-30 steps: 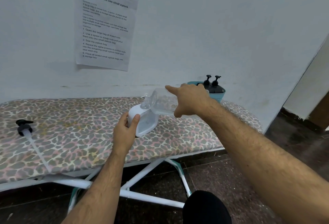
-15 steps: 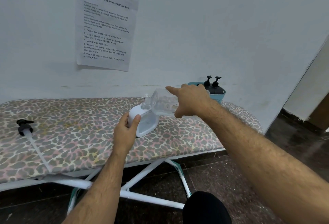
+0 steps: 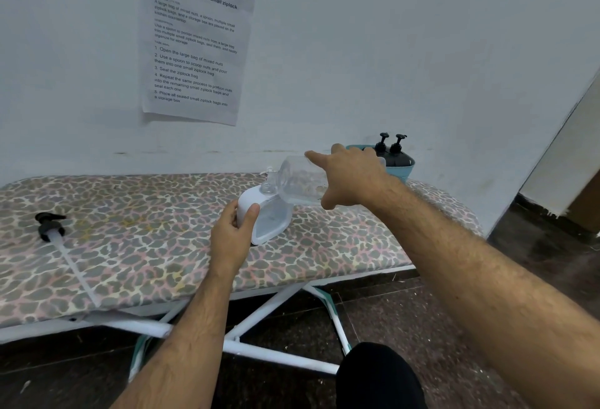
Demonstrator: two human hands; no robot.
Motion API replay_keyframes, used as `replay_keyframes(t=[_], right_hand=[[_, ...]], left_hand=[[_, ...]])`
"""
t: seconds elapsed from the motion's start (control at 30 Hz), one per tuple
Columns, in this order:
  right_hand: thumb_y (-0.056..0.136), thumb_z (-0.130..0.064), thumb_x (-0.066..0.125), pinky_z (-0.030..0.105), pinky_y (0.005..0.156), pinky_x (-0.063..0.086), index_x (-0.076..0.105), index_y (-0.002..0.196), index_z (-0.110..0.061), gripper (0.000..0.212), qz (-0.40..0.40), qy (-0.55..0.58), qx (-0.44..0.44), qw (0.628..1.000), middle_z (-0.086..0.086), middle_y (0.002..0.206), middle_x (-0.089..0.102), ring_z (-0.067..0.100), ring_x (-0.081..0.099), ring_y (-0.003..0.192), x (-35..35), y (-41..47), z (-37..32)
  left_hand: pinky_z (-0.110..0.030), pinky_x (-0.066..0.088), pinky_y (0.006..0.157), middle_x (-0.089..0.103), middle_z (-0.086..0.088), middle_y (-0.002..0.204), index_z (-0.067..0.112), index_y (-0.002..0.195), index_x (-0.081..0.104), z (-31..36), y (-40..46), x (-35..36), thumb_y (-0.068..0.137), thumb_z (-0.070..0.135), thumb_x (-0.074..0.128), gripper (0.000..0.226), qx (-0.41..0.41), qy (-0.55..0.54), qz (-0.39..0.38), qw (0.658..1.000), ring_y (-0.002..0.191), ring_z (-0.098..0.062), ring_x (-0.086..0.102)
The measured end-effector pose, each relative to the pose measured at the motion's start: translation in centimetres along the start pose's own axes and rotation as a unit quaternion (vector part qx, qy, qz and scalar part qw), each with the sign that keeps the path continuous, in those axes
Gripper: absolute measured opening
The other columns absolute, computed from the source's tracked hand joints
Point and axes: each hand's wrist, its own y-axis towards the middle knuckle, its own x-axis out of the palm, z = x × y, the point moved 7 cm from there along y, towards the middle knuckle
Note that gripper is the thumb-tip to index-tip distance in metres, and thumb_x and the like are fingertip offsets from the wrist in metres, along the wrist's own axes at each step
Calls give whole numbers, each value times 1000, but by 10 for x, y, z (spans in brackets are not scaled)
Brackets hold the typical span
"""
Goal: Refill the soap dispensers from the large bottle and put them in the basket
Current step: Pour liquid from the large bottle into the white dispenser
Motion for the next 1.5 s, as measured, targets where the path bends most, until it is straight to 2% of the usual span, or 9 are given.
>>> replay_keyframes(t=[0.07,0.2,0.43,0.9,1.0,1.13,1.27,1.43,1.5], right_hand=[[76,-44,76,50,99,40,23,152,-37,93,0,2,0,1000,9,134,49,31,52,119,0,0,0],[76,-43,76,49,98,40,24,152,-37,92,0,3,1,1000,9,133,49,30,52,119,2,0,0],[78,-43,75,50,99,39,24,152,-36,91,7,3,5,1000,10,133,47,31,52,118,3,-2,-1],[78,-44,75,49,98,40,24,152,-36,90,10,1,0,1000,8,132,50,29,52,118,1,-2,-1],[78,-43,74,49,98,40,24,152,-36,89,13,-2,0,1000,8,131,50,29,52,118,1,-2,-1],[78,-42,74,49,98,40,26,151,-36,87,16,-5,0,1000,7,130,51,29,52,117,1,-1,-1],[79,-43,74,50,101,38,26,151,-36,87,17,-6,-1,1000,7,131,51,29,51,120,0,-1,-2],[80,-42,73,51,102,36,25,151,-35,86,20,-12,-1,1000,7,131,51,29,51,120,-1,-2,-3],[81,-42,72,52,102,36,25,151,-35,86,22,-14,-1,1000,8,131,50,29,51,120,-1,-2,-3]], left_hand=[[-51,59,81,68,12,101,38,113,58,-1,1,0,92,48,63,24,-2,-6,-1,1000,94,-15,68],[-47,59,82,67,12,100,36,113,57,0,0,1,94,44,62,22,0,-4,-1,1000,96,-17,68],[-50,59,82,69,9,104,39,117,57,-2,1,0,91,51,62,29,4,0,-1,1000,96,-16,68],[-52,59,82,69,10,102,42,113,58,-2,1,1,91,50,62,23,12,-10,-4,1000,94,-15,68],[-51,59,82,69,11,103,45,113,58,-1,0,2,87,57,62,29,14,-14,-7,1000,95,-13,68],[-51,59,81,69,14,102,60,101,58,-2,1,1,74,71,59,29,12,-19,-13,1000,95,-12,69],[-52,59,80,69,13,103,51,111,57,-3,1,1,75,72,58,42,8,-18,-14,1000,96,-14,69],[-53,59,81,69,12,102,46,114,57,-3,1,1,83,63,60,35,11,-13,-10,1000,95,-15,68],[-52,59,80,68,12,102,46,114,57,-3,1,1,81,65,59,38,10,-13,-11,1000,95,-15,68]])
